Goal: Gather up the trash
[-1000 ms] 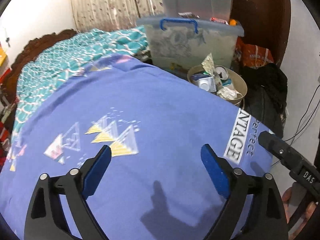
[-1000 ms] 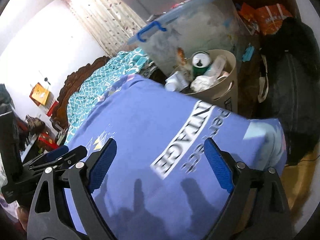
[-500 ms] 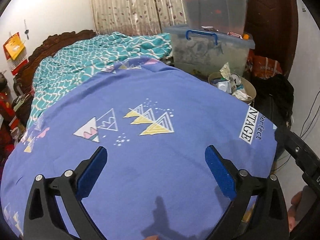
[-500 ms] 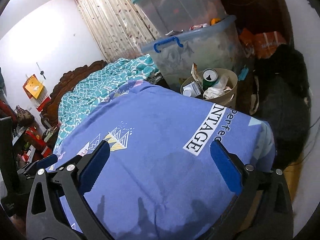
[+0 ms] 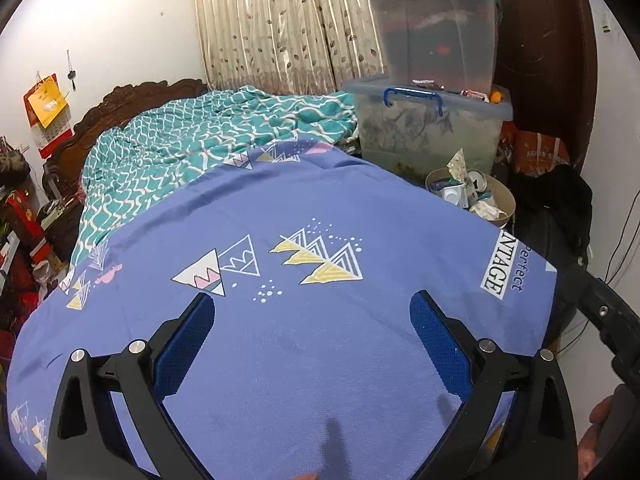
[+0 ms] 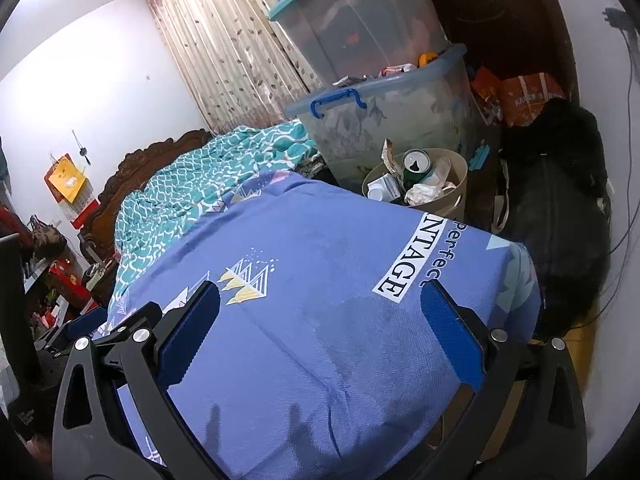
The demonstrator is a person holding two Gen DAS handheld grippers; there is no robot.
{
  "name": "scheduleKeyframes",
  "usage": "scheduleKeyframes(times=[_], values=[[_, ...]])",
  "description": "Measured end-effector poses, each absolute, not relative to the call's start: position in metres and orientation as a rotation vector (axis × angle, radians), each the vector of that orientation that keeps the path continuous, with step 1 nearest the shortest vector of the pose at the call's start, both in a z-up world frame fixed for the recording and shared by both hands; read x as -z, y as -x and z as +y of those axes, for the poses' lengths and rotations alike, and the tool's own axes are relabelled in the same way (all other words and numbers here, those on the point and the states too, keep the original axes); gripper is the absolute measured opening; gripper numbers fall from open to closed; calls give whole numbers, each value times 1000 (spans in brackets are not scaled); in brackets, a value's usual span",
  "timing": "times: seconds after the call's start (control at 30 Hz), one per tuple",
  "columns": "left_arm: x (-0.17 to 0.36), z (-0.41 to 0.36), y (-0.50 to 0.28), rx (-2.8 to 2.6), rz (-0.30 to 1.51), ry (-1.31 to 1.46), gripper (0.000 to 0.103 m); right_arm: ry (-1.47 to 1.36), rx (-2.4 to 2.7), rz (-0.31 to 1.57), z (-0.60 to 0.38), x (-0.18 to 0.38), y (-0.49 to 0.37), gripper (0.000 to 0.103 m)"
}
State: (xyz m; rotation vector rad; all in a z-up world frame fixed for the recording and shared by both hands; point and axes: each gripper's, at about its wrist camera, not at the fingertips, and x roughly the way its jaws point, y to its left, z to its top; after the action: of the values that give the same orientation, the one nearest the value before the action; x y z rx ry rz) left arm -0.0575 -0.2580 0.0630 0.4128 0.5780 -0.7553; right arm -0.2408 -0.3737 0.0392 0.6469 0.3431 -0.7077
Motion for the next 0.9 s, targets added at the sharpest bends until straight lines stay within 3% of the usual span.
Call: scheduleKeyframes(times=[0.9], values=[[-72,-268,70,768,589,-426,94,-643,702,304,-376,-43,244,99]])
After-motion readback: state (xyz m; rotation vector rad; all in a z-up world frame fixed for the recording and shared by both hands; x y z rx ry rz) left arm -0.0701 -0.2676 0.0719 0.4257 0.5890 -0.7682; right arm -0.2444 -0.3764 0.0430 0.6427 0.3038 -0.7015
